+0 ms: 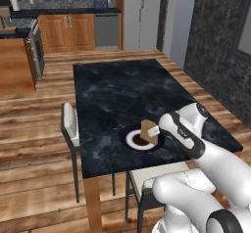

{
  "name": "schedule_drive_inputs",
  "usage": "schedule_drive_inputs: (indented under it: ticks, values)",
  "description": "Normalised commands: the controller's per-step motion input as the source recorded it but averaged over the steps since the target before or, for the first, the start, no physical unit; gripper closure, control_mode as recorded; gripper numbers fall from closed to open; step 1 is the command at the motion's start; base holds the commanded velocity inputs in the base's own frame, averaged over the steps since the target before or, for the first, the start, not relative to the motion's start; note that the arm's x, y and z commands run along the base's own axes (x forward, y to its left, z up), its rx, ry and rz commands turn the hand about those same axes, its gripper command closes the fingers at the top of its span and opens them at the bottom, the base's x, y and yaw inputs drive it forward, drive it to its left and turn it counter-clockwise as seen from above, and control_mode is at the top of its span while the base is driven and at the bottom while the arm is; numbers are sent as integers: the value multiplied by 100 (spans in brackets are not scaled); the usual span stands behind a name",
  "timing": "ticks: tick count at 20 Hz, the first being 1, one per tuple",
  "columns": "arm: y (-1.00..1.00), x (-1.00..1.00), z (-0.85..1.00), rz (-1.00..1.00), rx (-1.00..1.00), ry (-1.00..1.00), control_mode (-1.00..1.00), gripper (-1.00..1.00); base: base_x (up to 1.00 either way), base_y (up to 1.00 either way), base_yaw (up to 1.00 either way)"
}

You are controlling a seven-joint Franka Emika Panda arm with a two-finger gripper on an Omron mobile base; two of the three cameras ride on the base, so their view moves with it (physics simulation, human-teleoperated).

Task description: Start the toaster. Once the lever pops up, take the bread to the plate on the dining counter.

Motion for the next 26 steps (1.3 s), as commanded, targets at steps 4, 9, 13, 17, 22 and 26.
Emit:
schedule_drive_inputs:
  ticks: [4, 9, 13, 17, 22, 26]
  values:
    - [1, 6, -24, 0, 0, 0, -100, 100, 0, 0, 0]
    - [3, 11, -9, 0, 0, 0, -100, 100, 0, 0, 0]
    - [7, 13, -10, 0, 0, 0, -100, 100, 0, 0, 0]
    - [8, 15, -11, 0, 0, 0, -100, 100, 0, 0, 0]
    - [5, 12, -15, 0, 0, 0, -100, 100, 0, 0, 0]
    - [0, 11, -13, 0, 0, 0, -100, 100, 0, 0, 0]
